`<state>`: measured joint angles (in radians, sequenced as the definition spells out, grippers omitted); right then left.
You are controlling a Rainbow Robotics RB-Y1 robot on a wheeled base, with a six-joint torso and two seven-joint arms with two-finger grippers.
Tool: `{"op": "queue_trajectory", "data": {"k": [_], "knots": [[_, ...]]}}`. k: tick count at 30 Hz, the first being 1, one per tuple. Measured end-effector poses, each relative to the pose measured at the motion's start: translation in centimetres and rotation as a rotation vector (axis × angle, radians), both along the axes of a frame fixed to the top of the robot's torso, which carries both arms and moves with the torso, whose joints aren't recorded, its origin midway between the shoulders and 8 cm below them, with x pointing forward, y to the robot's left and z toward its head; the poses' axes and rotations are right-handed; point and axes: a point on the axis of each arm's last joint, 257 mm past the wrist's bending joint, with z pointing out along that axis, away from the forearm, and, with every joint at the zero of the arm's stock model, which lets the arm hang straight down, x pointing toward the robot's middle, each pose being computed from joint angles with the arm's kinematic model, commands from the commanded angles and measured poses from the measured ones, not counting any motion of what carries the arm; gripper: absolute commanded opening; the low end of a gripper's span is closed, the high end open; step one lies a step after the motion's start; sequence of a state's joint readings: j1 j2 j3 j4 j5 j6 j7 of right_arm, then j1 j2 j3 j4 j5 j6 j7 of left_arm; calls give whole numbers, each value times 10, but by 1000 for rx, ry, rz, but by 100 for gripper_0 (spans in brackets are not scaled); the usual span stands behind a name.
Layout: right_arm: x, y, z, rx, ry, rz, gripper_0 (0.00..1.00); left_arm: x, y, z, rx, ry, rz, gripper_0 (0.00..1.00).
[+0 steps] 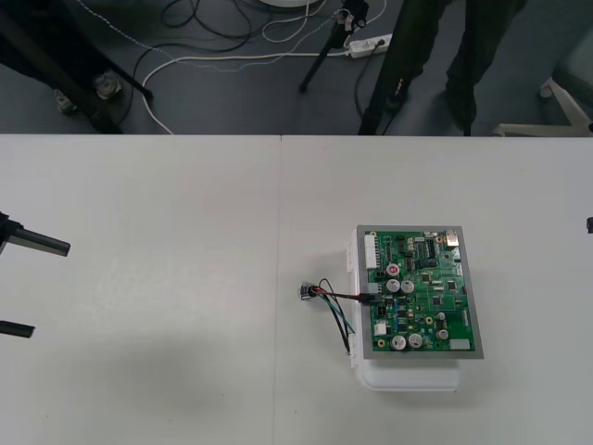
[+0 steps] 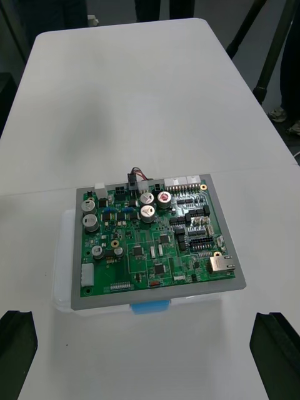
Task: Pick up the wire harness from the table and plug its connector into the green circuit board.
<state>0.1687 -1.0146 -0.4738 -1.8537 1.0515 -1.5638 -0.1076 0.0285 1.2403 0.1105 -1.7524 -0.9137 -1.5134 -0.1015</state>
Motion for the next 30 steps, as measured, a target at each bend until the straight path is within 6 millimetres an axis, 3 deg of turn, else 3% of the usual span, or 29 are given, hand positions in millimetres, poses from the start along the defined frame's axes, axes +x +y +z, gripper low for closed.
{"op": "queue_trajectory", "data": {"k": [30], "knots": [[-8, 12, -8, 0, 24, 38, 100, -2, 0, -1, 1, 5, -2, 87]]}}
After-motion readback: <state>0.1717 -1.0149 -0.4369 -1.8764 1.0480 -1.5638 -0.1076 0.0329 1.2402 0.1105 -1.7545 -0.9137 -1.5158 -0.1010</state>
